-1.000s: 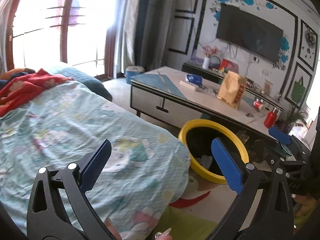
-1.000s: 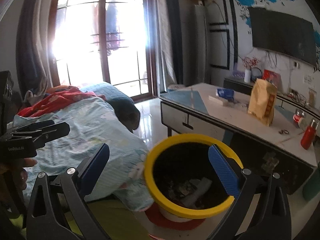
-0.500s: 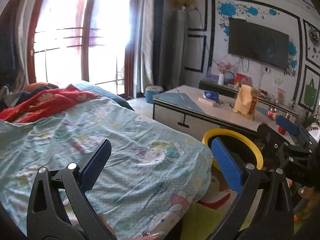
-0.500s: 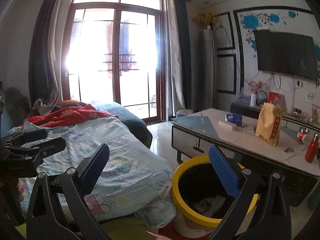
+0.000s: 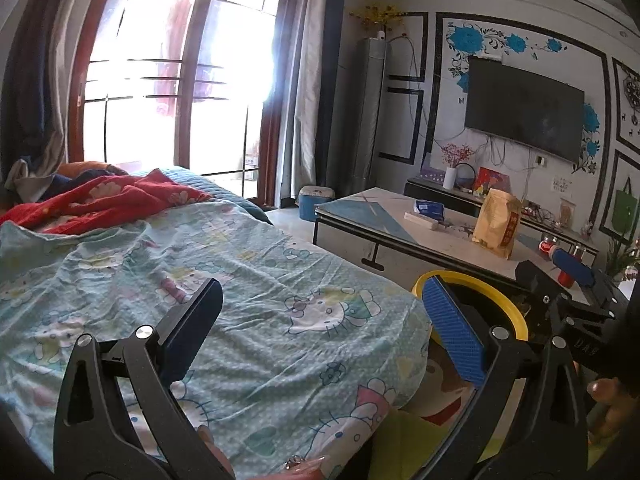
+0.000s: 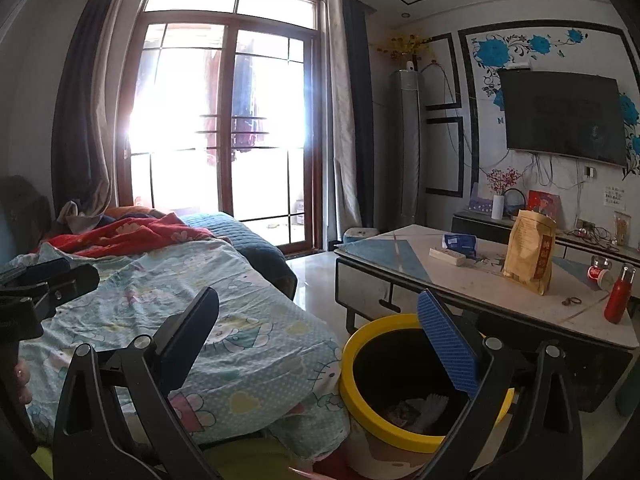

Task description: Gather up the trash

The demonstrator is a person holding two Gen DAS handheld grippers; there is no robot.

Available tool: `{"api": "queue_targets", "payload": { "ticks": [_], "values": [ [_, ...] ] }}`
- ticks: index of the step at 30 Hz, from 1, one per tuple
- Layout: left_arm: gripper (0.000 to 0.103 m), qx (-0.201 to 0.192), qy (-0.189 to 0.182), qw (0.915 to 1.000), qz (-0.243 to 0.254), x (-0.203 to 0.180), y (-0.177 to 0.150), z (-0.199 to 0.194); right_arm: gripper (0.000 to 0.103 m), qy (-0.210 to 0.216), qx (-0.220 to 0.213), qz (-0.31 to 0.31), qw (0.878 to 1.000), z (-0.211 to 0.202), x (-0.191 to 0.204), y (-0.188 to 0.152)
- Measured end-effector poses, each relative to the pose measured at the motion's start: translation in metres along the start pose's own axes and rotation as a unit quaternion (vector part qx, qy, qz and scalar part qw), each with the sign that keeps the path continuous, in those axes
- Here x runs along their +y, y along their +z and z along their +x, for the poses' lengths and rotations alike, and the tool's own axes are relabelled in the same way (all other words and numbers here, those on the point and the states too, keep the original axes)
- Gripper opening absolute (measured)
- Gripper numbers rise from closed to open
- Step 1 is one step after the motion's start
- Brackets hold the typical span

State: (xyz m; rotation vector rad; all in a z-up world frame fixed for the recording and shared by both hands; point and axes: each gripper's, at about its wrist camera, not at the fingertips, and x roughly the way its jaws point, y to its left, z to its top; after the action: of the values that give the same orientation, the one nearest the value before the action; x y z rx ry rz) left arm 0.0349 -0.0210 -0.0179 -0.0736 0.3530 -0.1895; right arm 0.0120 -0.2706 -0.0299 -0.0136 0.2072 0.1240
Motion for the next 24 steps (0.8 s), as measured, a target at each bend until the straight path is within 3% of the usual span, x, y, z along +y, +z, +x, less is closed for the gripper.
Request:
{"api": "queue_targets", "payload": {
  "ticks": [24],
  "values": [
    [0.092,0.000,0.000,1.0000,-0.002,-0.0009,-0.0026,-0.0004,0.097,-0.003,0.008,0.006,1.000,0.0034,-0.0032,-0.0024]
  ]
}}
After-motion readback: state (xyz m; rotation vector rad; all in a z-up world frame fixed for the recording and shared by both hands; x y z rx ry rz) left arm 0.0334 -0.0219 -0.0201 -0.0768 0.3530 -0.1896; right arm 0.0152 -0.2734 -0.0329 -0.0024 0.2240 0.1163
